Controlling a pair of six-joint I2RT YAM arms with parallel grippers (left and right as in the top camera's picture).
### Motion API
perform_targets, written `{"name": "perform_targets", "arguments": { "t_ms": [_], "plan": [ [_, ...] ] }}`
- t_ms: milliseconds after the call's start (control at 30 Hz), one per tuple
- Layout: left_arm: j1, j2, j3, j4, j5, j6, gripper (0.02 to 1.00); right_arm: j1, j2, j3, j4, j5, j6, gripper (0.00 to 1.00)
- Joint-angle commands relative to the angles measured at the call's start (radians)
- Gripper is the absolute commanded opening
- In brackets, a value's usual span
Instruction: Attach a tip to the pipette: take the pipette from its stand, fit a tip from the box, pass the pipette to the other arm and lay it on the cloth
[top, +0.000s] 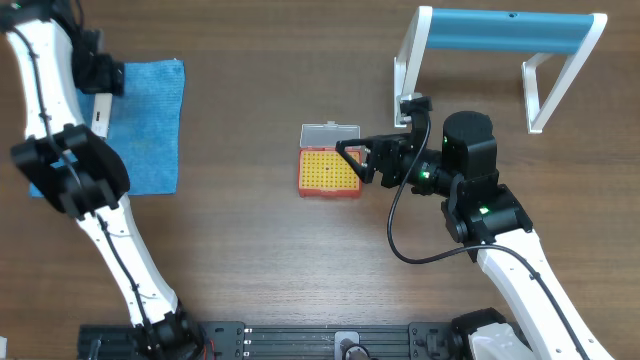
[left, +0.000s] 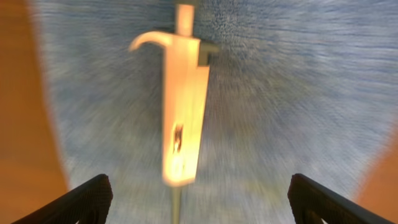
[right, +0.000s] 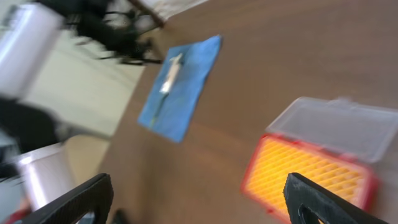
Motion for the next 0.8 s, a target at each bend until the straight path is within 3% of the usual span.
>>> {"name": "perform_targets", "arguments": {
  "t_ms": [33, 200, 333, 433, 667, 800],
  "plan": [
    [0.002, -0.244, 0.062, -0.100, 0.107, -0.095, 0.917, 0.000, -0.066, 0.008, 0.003, 0.299, -0.185, 0.899],
    [0.002, -0.440, 0.025, -0.211, 0.166, -0.166, 0.917, 0.000, -0.235, 0.008, -0.086, 0.601, -0.430, 0.897],
    [-0.022, -0.679, -0.076, -0.211, 0.306, -0.196, 0.917, 0.000, -0.423, 0.008, -0.270, 0.839, -0.467, 0.899],
    [-0.066, -0.882, -0.188, -0.211, 0.310, -0.206, 0.915, 0.001, -0.549, 0.008, -0.433, 0.861, -0.564, 0.899],
    [-0.183, -1.299, -0.547, -0.210, 0.306, -0.282, 0.915, 0.001, -0.795, -0.055, -0.688, 0.827, -0.561, 0.899],
    [-0.193, -1.501, -0.802, -0.207, 0.306, -0.343, 0.915, 0.001, -0.940, -0.075, -0.760, 0.862, -0.562, 0.897]
  ]
}}
